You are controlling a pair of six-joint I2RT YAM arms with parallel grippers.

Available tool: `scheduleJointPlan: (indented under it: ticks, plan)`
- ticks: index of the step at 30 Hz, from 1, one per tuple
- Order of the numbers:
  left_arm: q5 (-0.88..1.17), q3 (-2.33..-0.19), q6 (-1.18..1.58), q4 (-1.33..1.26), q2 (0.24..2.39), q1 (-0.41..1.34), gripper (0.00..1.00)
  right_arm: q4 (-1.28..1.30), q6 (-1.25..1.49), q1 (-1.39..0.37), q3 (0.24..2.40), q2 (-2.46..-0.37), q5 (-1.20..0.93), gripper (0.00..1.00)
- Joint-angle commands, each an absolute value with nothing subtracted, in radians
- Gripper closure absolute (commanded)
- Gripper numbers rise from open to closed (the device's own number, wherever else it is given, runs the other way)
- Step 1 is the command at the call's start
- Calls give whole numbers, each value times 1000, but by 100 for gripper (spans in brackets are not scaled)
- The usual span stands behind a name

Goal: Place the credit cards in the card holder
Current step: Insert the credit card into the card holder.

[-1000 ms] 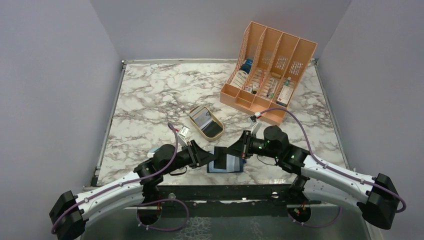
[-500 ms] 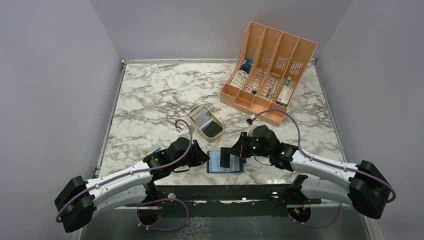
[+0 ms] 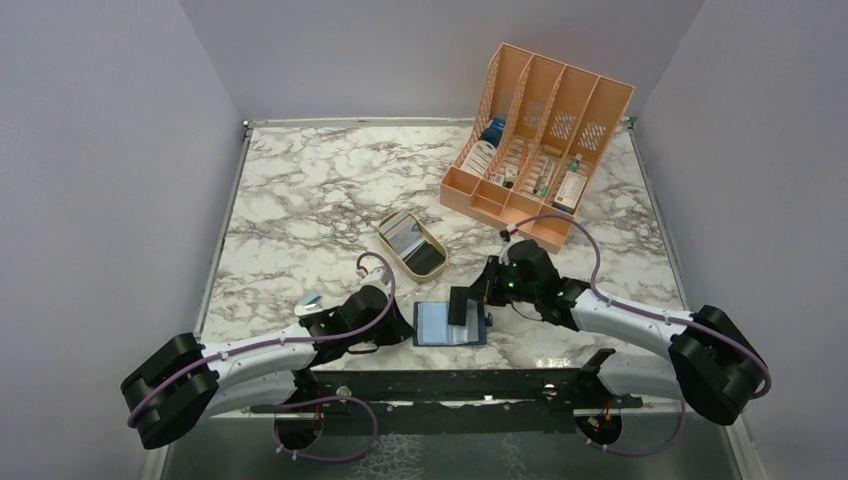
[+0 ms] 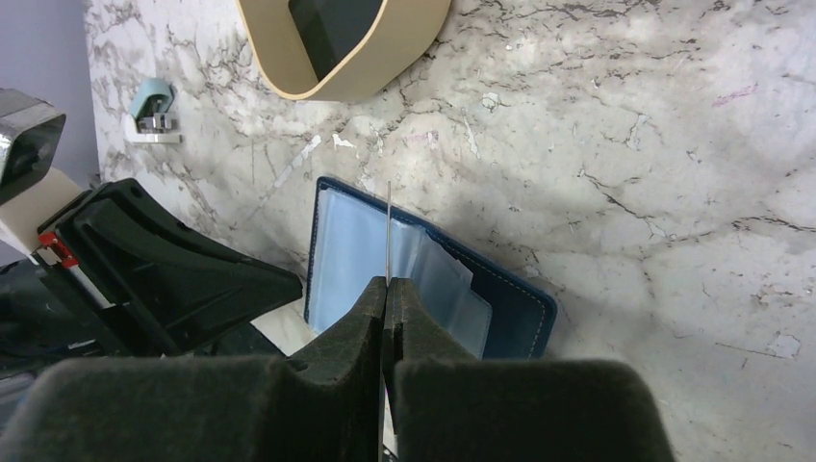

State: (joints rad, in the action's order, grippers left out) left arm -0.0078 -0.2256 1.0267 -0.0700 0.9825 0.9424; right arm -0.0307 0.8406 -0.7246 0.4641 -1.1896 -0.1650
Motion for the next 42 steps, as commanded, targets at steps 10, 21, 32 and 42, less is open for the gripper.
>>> scheduleJointPlan:
  ticks: [10,21,32,42]
  plan:
    - [13,-232,1006,-115,1028,940,96,-145,882,-698,400,-1229,-267,99]
    - [4,-239,1006,-94,1051,940,98,-151,899,-681,395,-1210,-291,99]
    - [1,-245,1004,-87,1053,940,97,-163,907,-670,385,-1206,-306,99]
    - [3,-243,1006,-90,1051,939,97,-251,946,-667,337,-1267,-356,99]
